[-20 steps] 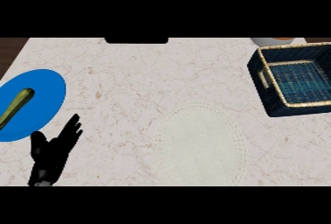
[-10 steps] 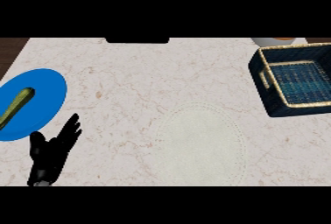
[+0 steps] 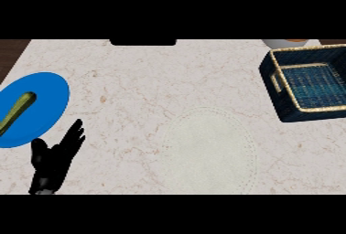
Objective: Pick the sweet potato from the placemat and place it in the basket
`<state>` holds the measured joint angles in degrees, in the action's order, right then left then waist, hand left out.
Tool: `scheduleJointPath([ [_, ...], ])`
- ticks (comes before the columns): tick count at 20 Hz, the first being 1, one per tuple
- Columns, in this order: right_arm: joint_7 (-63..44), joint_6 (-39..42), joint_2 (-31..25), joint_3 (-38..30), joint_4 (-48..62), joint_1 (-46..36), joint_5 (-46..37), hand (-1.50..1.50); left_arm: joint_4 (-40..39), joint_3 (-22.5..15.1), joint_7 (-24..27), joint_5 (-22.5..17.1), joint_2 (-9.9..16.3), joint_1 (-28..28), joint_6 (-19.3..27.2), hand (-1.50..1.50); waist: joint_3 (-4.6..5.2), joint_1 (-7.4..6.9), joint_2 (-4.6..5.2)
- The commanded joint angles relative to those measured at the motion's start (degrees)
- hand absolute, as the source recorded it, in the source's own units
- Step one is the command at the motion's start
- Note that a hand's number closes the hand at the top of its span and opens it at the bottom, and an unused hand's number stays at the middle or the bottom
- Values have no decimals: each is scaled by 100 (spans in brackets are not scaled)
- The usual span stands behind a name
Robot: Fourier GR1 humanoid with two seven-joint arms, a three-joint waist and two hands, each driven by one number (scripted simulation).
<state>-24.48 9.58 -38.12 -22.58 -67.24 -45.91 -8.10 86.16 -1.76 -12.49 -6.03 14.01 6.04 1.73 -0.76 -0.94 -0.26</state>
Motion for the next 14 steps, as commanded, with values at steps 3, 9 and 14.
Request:
scheduleJointPath([
  [3,463,-550,-439,258,717,294,-1030,150,-230,-78,-474,3,27,131,-77,0,72,-30,87],
  [9,1688,-156,-850,360,1294,473,-1144,-150,-477,-13,-299,110,-20,157,-25,0,72,6,73],
  [14,2150,-77,-1087,74,1828,178,-957,-150,-615,68,-294,40,-23,-23,-135,0,73,30,61],
])
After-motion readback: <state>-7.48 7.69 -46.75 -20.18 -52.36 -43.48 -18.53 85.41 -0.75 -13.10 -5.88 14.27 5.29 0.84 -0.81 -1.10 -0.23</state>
